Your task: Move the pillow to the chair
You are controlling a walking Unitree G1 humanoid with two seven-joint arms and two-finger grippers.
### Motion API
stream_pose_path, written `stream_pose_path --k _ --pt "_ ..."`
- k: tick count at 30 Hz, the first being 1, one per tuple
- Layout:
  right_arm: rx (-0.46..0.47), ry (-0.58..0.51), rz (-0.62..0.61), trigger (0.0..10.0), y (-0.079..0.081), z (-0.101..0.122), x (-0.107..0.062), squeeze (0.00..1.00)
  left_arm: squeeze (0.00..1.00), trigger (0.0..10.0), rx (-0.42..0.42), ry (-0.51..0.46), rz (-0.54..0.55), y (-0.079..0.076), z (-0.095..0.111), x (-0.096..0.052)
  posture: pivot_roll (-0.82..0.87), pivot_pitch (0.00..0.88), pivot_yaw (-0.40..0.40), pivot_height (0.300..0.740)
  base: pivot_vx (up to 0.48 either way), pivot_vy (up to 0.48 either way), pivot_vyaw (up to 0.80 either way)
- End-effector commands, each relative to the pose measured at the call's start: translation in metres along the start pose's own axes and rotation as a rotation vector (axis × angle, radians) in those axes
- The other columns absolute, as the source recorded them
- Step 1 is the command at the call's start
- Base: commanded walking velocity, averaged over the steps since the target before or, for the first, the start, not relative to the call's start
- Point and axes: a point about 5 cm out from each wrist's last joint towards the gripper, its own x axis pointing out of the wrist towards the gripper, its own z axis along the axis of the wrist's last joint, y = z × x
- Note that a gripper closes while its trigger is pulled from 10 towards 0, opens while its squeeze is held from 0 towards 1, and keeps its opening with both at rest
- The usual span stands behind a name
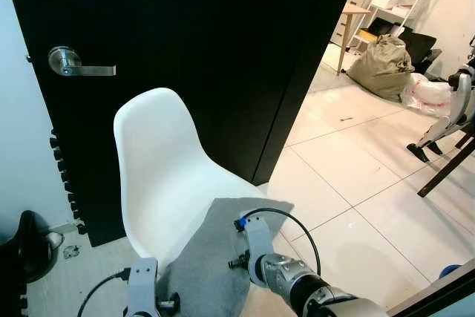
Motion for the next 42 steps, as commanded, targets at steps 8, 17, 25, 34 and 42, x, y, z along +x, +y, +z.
stream_pose_path --k 8,17,25,34,42 --pt "0.067 -0.121 0.102 10.0 0.019 0.019 0.001 0.0 0.0 10.0 -0.005 -0.038 0.009 -0.001 0.009 0.002 0.27 0.0 -0.19 0.74 0.0 0.0 0.0" --pt "0.186 -0.081 0.013 10.0 0.013 0.009 0.002 0.0 0.0 10.0 -0.01 -0.15 0.045 0.005 0.037 0.007 0.28 0.0 -0.193 0.74 0.0 0.0 0.0" --pt "0.224 -0.176 0.057 10.0 0.017 0.032 -0.001 0.0 0.0 10.0 0.17 -0.46 0.069 0.016 0.116 0.007 0.29 0.0 -0.196 0.71 0.0 0.0 0.0" --pt "0.135 -0.2 0.049 10.0 0.018 0.042 -0.002 0.0 0.0 10.0 0.199 -0.528 0.106 0.018 0.131 0.004 0.29 0.0 -0.2 0.66 0.0 0.0 0.0" --pt "0.107 -0.173 -0.001 10.0 0.014 0.034 -0.001 0.0 0.0 10.0 0.196 -0.525 0.091 0.011 0.122 0.003 0.3 0.0 -0.207 0.635 0.0 0.0 0.0"
